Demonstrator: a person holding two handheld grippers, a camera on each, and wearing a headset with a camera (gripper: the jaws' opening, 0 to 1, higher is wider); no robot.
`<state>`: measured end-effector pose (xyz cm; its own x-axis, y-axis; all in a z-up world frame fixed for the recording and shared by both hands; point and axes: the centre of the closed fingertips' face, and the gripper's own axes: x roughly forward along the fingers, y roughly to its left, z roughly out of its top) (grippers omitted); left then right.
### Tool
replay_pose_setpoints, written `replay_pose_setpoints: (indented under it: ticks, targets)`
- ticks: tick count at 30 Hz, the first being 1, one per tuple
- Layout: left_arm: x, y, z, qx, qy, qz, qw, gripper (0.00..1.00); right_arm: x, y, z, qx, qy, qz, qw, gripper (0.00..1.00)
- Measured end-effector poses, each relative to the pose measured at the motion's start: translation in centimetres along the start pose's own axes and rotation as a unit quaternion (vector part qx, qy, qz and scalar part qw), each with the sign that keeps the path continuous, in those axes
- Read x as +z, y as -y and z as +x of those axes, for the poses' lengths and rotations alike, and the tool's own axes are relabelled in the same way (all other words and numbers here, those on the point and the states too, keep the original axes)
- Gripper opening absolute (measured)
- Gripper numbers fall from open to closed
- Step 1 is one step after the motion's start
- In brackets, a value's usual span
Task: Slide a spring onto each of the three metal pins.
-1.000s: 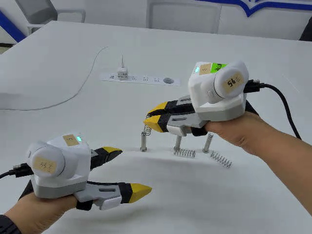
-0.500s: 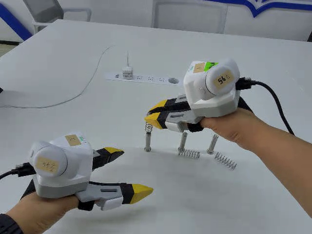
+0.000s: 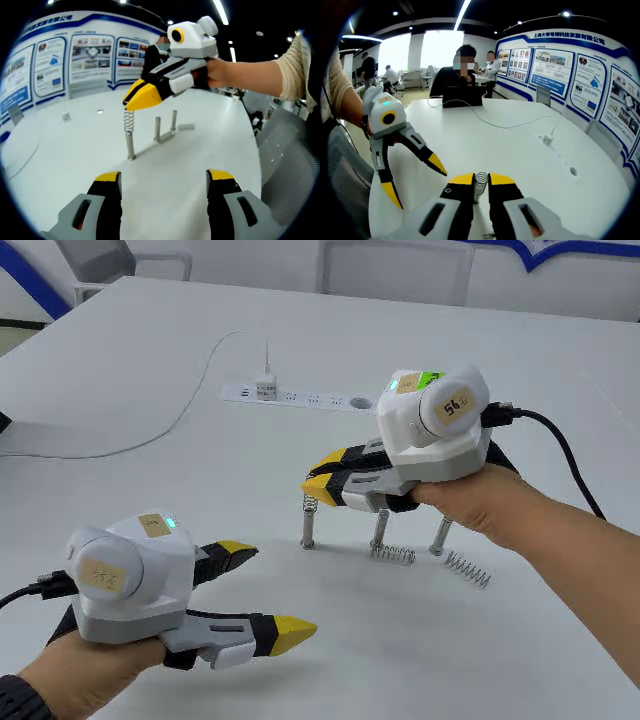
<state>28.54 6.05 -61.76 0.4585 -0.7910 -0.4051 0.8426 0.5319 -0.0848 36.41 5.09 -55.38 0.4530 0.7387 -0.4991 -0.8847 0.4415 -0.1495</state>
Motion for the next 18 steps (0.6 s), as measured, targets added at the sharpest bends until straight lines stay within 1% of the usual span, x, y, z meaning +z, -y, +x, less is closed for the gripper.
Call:
replay_pose_setpoints:
  ticks: [13, 18]
  targets:
    - [-0.2, -0.2, -0.1, 0.001, -0.002, -0.001, 1.0, 0.69, -0.6, 0.2, 0.5, -0.001, -0.004, 0.005, 1.0, 0.11]
    - [-0.2, -0.2, 0.0, 0.001, -0.003, -0.001, 1.0, 0.69, -1.3, 0.3, 0.9, -0.001, -0.01, 0.008, 0.9999, 0.11]
